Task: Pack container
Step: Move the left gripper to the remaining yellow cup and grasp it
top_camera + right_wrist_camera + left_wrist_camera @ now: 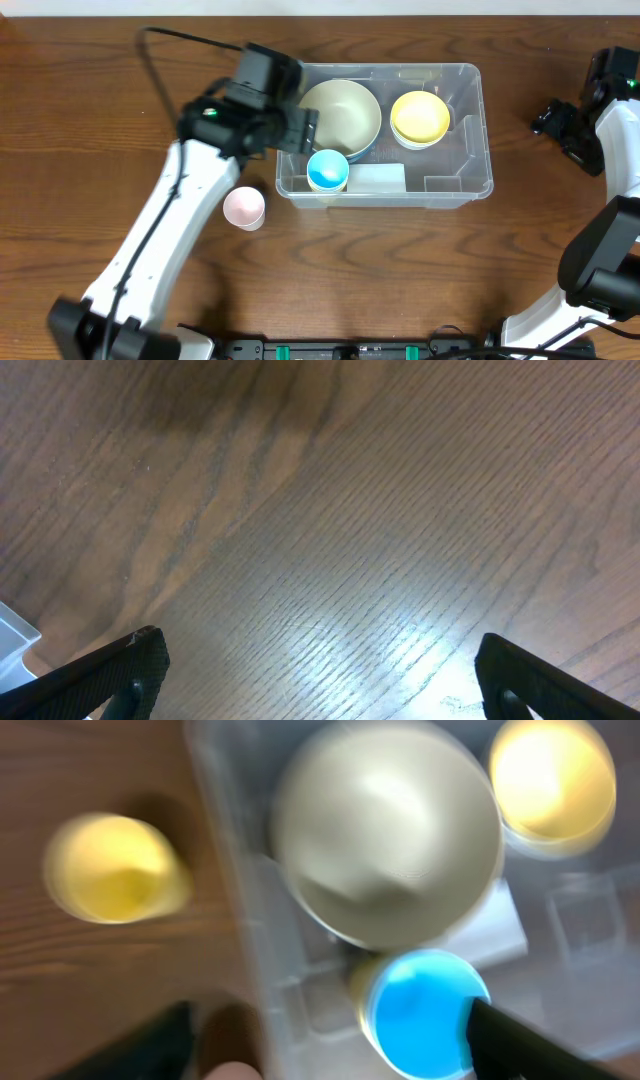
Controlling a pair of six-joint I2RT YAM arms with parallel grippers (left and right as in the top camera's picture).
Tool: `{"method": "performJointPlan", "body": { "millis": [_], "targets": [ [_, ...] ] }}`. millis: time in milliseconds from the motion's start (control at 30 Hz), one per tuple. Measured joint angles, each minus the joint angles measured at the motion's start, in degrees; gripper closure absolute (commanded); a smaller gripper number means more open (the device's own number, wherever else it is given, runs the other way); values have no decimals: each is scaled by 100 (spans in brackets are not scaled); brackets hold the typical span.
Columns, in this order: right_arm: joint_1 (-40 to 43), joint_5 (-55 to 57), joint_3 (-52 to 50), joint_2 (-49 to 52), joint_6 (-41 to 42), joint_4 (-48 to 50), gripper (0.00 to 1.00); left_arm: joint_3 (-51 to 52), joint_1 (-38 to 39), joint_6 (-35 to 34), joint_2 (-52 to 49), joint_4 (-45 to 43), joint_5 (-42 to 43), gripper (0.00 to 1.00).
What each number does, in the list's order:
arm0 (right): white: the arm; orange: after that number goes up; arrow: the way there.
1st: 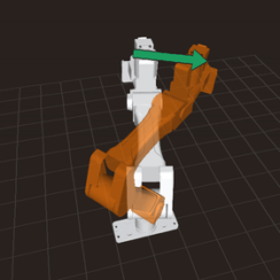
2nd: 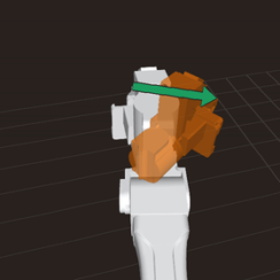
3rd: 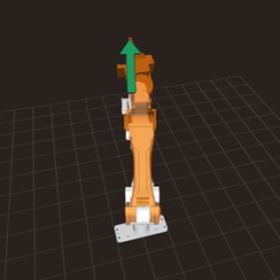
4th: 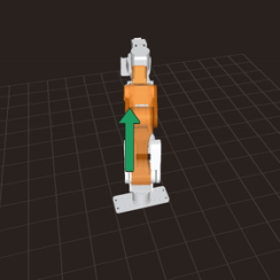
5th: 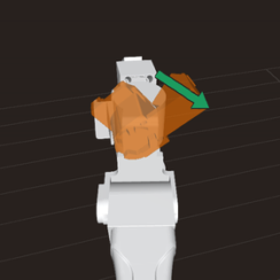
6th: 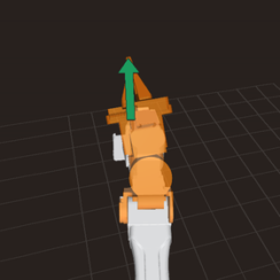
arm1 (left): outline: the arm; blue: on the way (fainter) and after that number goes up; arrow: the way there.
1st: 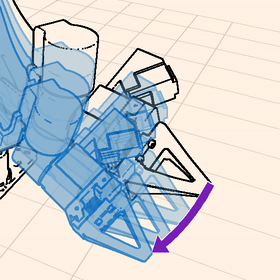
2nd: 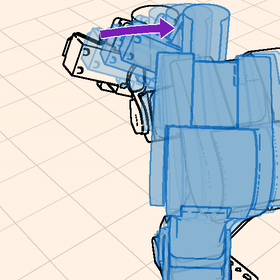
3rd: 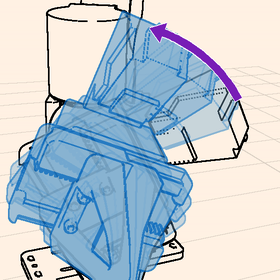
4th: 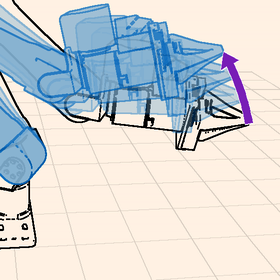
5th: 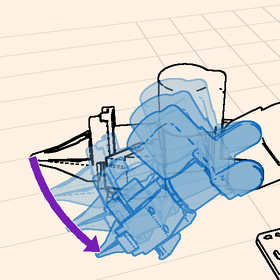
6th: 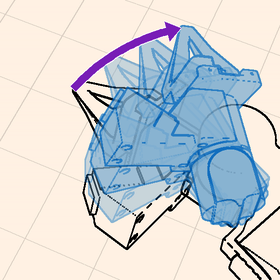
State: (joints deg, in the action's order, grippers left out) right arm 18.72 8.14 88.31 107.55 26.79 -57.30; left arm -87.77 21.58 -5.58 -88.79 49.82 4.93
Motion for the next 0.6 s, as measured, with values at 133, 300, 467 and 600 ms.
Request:
{"method": "performJointPlan", "body": {
  "millis": [133, 300, 467, 600],
  "targets": [
    [0, 0, 0, 0, 2, 0, 1, -81, -428, -238, 332, 9, -511, 6],
    [0, -2, 0, 0, 0, 0, 1, -101, -1056, -363, 140, -136, -796, 4],
    [0, -2, 0, 0, 0, 0, 1, -101, -1587, -365, -501, -439, -820, 4],
    [0, -2, 0, 0, 2, -2, 1, -101, -1891, -363, -1001, -647, -697, 4]
  ]
}}
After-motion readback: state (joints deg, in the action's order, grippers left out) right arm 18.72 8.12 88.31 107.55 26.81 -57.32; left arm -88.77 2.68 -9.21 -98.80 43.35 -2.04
